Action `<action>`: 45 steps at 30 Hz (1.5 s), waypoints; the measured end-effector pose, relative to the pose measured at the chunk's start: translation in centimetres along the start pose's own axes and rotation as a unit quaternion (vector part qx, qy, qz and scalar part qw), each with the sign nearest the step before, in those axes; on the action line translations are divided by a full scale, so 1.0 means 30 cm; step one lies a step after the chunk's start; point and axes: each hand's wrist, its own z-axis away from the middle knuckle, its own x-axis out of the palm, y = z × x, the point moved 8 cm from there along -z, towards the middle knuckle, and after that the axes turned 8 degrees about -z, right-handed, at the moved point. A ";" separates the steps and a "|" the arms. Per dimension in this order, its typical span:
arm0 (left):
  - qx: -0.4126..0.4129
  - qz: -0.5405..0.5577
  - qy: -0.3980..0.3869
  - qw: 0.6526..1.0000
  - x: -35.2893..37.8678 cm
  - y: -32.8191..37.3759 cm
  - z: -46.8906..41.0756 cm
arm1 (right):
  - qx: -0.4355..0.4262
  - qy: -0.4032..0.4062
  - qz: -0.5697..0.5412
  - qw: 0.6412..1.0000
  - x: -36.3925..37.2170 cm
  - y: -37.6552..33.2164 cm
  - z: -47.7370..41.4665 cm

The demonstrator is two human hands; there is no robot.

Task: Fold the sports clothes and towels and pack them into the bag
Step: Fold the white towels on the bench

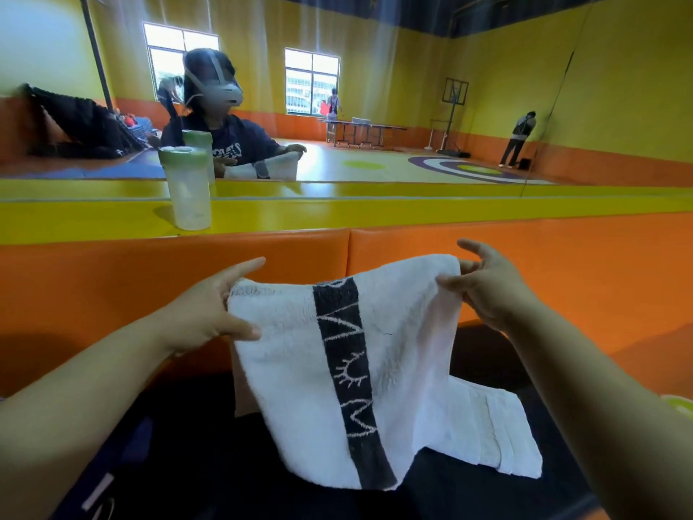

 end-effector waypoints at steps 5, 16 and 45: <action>-0.031 -0.063 0.092 0.993 -0.035 -0.010 0.025 | -0.064 0.082 -0.016 0.994 -0.045 -0.043 -0.010; -0.120 0.217 0.161 0.955 -0.094 -0.064 0.021 | -0.170 0.095 0.017 0.981 -0.027 -0.113 0.001; 0.042 -0.176 0.217 0.959 -0.283 0.094 0.048 | -0.167 -0.006 0.253 0.953 0.011 -0.112 0.011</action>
